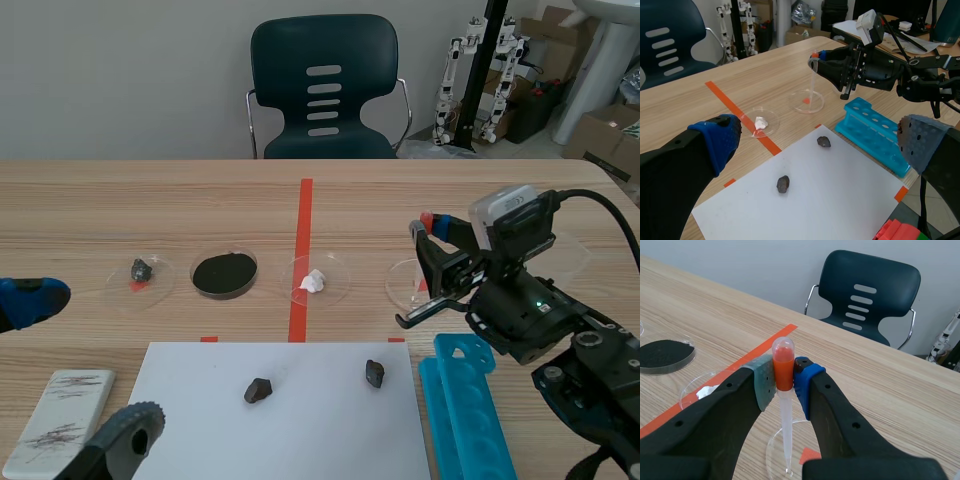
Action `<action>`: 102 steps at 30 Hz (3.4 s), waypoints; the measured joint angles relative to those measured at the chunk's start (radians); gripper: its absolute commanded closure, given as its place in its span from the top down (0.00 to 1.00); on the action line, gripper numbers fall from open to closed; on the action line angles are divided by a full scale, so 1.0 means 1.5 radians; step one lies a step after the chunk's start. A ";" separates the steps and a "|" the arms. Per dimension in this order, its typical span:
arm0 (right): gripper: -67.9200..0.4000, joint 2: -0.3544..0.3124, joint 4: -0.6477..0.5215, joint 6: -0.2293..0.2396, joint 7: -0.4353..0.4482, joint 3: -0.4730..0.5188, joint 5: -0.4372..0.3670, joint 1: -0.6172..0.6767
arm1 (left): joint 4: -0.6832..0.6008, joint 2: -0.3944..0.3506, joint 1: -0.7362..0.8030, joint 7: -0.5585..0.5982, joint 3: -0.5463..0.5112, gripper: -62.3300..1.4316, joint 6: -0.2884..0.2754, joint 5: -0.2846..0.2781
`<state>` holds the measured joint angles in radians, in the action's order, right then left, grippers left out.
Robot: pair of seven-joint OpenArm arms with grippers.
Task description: Draw acid from the petri dish
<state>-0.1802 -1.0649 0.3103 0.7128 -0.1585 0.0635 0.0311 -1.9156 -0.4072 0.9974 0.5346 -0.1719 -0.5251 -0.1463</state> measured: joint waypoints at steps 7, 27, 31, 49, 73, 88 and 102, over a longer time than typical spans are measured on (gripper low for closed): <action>0.16 0.000 0.000 0.000 0.000 0.000 0.000 0.000 | 0.000 0.000 0.000 0.000 0.000 1.00 0.000 0.000; 0.16 0.000 0.000 -0.003 -0.005 0.000 0.000 0.000 | 0.000 0.000 0.000 0.000 0.000 1.00 0.000 0.000; 0.16 -0.001 0.000 -0.003 -0.005 0.000 -0.008 0.000 | 0.000 0.000 0.000 0.000 0.000 1.00 0.000 0.000; 0.16 -0.124 -0.402 -0.008 -0.156 0.000 -0.108 0.204 | 0.000 0.000 0.000 0.000 0.000 1.00 0.000 0.000; 0.16 -0.153 -0.746 -0.042 -0.124 0.098 -0.109 0.723 | 0.000 0.000 0.000 0.000 0.000 1.00 0.000 0.000; 0.16 -0.153 -0.746 -0.042 -0.047 0.105 -0.113 0.756 | 0.000 0.000 0.000 0.000 0.000 1.00 0.000 0.000; 0.16 -0.153 -0.746 -0.042 -0.049 0.105 -0.113 0.756 | 0.000 0.000 0.000 0.000 0.000 1.00 0.000 0.000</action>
<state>-0.4103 -2.1841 0.2470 0.6388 -0.0013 -0.1055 1.1645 -1.9156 -0.4072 0.9974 0.5346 -0.1719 -0.5251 -0.1463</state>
